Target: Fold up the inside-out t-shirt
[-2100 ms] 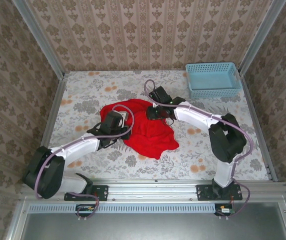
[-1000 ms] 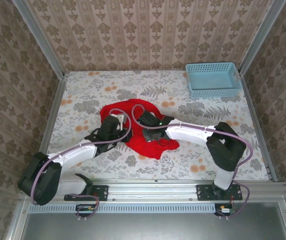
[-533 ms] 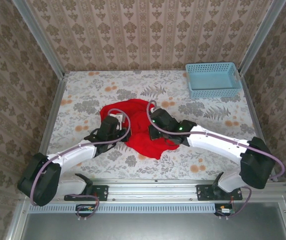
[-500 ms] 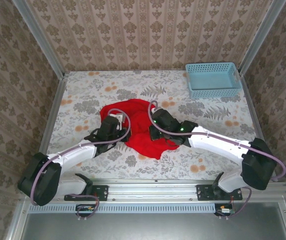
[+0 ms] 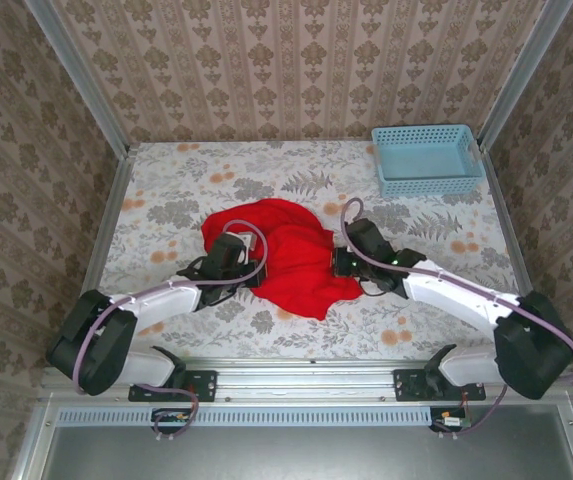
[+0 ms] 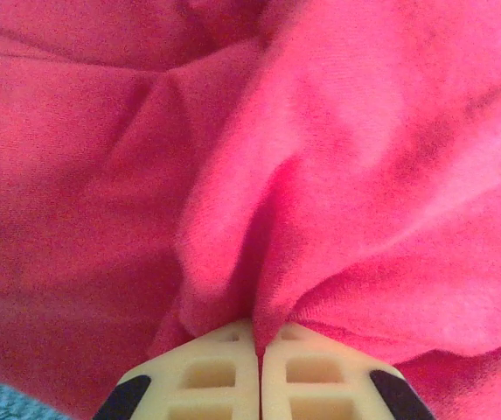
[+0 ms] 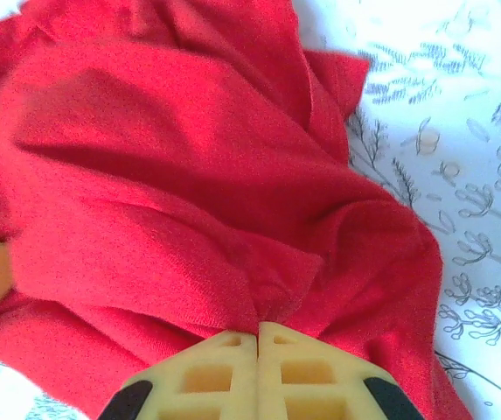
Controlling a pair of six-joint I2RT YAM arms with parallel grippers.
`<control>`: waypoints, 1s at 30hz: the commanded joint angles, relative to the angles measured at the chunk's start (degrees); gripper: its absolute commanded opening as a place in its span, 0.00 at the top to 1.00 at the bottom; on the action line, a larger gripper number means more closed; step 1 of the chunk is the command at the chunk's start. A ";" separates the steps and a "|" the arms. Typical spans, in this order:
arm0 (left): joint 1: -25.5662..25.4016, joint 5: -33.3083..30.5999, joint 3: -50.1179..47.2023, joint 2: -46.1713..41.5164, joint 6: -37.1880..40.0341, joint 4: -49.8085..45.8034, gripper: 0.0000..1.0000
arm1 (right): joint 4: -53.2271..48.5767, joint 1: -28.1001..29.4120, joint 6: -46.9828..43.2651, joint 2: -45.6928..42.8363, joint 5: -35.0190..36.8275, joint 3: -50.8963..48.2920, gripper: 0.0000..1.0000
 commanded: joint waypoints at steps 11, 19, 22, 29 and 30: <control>-2.75 -1.70 2.72 -5.13 3.59 -2.31 0.89 | -13.93 12.44 -7.21 3.05 18.29 13.40 0.63; -5.72 -19.87 10.25 -9.84 0.06 -24.91 0.58 | -10.85 13.20 -4.55 3.05 18.07 10.92 0.58; -11.83 -20.03 13.40 -8.55 0.19 -24.96 0.58 | -9.60 13.01 -3.58 2.62 18.09 10.52 0.55; -16.99 -21.74 21.15 2.92 -4.32 -29.23 0.64 | -8.87 12.54 -2.29 -0.33 19.95 8.35 0.52; -17.10 -21.83 21.75 4.23 -4.52 -29.26 0.63 | -8.86 12.38 -2.16 -1.07 20.18 7.72 0.52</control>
